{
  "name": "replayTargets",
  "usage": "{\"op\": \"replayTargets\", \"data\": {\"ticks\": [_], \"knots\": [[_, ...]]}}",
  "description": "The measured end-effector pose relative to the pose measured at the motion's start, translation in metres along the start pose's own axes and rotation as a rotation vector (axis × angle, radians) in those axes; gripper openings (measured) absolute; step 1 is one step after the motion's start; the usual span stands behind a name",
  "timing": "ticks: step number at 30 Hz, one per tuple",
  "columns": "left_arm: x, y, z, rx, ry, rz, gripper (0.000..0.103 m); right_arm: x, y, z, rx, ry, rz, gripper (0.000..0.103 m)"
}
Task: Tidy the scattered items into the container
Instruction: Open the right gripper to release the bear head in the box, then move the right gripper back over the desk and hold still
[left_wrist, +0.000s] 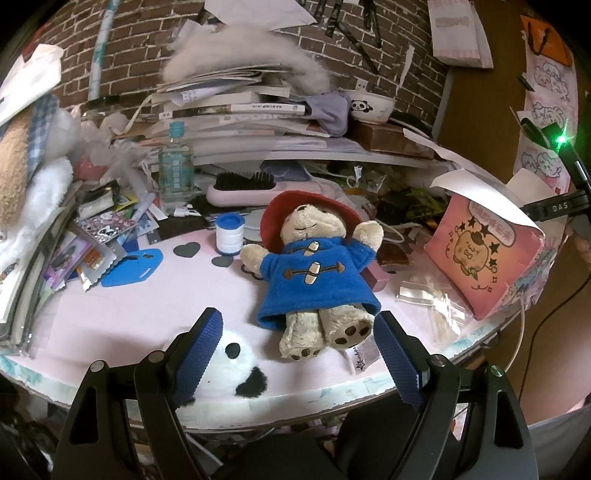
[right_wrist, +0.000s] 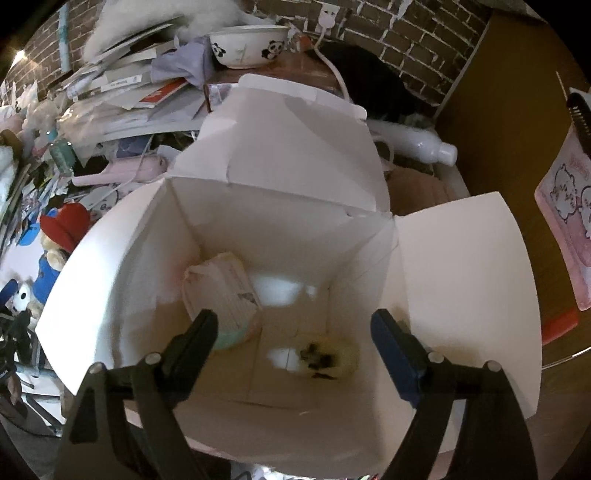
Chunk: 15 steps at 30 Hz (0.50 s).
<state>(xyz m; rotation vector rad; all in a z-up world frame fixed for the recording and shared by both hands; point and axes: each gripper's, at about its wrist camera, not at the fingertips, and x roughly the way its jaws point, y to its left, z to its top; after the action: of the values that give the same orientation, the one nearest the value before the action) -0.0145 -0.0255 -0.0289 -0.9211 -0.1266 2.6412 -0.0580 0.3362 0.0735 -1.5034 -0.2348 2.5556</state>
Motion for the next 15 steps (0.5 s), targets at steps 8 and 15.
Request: {"op": "replayTargets", "data": {"ticks": [8,15], "knots": [[-0.002,0.001,0.000,0.000,-0.007,0.001,0.082,-0.037,0.018,-0.010,-0.034,-0.186,0.045,0.083],[-0.005,0.002,-0.001,-0.003,-0.016,-0.004,0.082,-0.095,0.048,-0.049,-0.064,-0.536,0.159,0.083]]}}
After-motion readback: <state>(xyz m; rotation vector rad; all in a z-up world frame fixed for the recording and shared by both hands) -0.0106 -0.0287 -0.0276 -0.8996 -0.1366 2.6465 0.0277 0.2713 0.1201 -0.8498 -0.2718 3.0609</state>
